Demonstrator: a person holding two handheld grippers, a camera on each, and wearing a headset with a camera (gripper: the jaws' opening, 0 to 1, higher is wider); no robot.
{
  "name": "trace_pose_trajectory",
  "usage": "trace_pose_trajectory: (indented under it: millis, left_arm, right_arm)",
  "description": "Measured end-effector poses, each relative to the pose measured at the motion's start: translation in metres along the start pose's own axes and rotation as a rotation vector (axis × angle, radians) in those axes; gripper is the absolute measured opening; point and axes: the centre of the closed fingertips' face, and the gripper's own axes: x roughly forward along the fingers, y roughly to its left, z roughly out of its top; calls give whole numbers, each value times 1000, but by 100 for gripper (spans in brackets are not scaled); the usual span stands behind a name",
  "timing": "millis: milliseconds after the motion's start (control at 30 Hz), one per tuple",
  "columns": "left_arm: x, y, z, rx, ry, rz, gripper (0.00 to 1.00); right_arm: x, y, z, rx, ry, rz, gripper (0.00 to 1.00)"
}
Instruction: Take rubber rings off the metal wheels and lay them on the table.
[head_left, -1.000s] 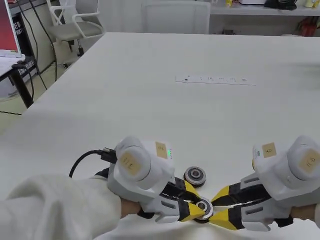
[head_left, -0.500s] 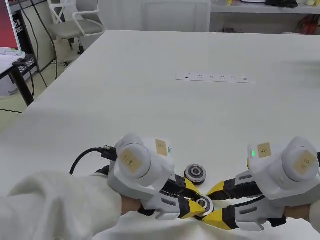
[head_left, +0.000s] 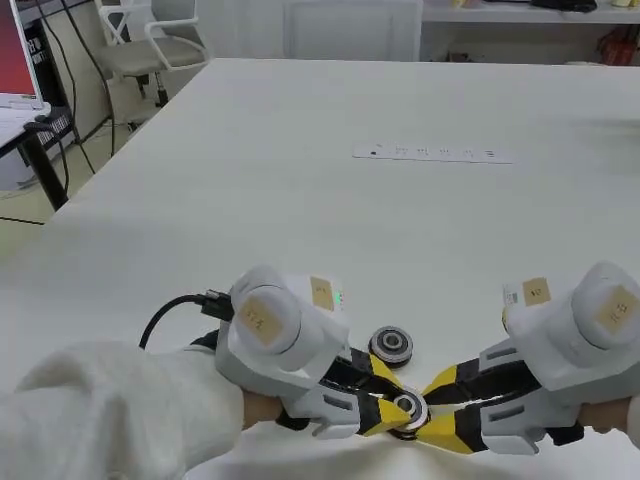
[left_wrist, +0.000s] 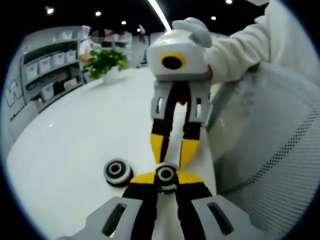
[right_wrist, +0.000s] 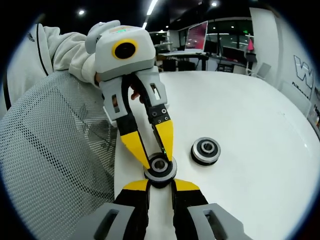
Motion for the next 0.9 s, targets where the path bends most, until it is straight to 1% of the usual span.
trace_pose_trajectory:
  millis: [33, 67, 100, 167, 200, 300, 400, 433, 467, 500, 533, 667, 700, 767, 800, 833, 867, 900]
  left_arm:
    - [0, 0, 0, -1, 7, 4, 14]
    - [0, 0, 0, -1, 8, 6, 14]
    - [0, 0, 0, -1, 8, 6, 14]
    - [0, 0, 0, -4, 7, 6, 14]
    - [0, 1, 0, -4, 7, 6, 14]
    - [0, 1, 0, -2, 6, 7, 14]
    - [0, 1, 0, -6, 5, 7, 14]
    - [0, 1, 0, -3, 5, 8, 14]
    - [0, 1, 0, -2, 6, 8, 14]
    - [0, 1, 0, -2, 6, 8, 14]
    - [0, 1, 0, -2, 6, 8, 14]
    - [0, 1, 0, 1, 4, 6, 14]
    - [0, 1, 0, 2, 2, 5, 14]
    - [0, 1, 0, 2, -2, 5, 14]
    - [0, 1, 0, 2, -2, 4, 14]
    - [0, 1, 0, 4, -2, 4, 14]
    - [0, 1, 0, 3, -2, 4, 14]
    - [0, 1, 0, 3, -3, 4, 14]
  right_arm:
    - [-3, -6, -6, -56, 41, -30, 2]
    - [-2, -3, -1, -35, 3, -17, 2]
    - [-2, -2, -2, -14, 14, -16, 2]
    - [-1, -3, -2, -39, 19, -22, 2]
    - [-2, -3, -2, -39, 20, -23, 2]
    - [-2, -5, -2, 3, 19, -32, 0]
    - [-4, -7, -2, 131, 19, -39, 0]
    - [-4, -7, -2, 143, 17, -39, 0]
    - [-5, -10, -1, 175, 7, -49, 0]
    - [-6, -8, -2, 220, 13, -41, 0]
    - [-6, -8, -2, 260, 7, -39, 0]
    - [-8, -10, -1, 353, -7, -32, 0]
    - [-8, -10, 0, 397, -13, -27, 0]
    - [-10, -10, 1, 460, -23, -18, 0]
    - [-10, -10, 1, 475, -28, -15, 0]
    - [-10, -8, 5, 493, -47, -5, 0]
    - [-10, -8, 3, 499, -36, -6, 0]
    - [-11, -11, 3, 500, -39, -8, 0]
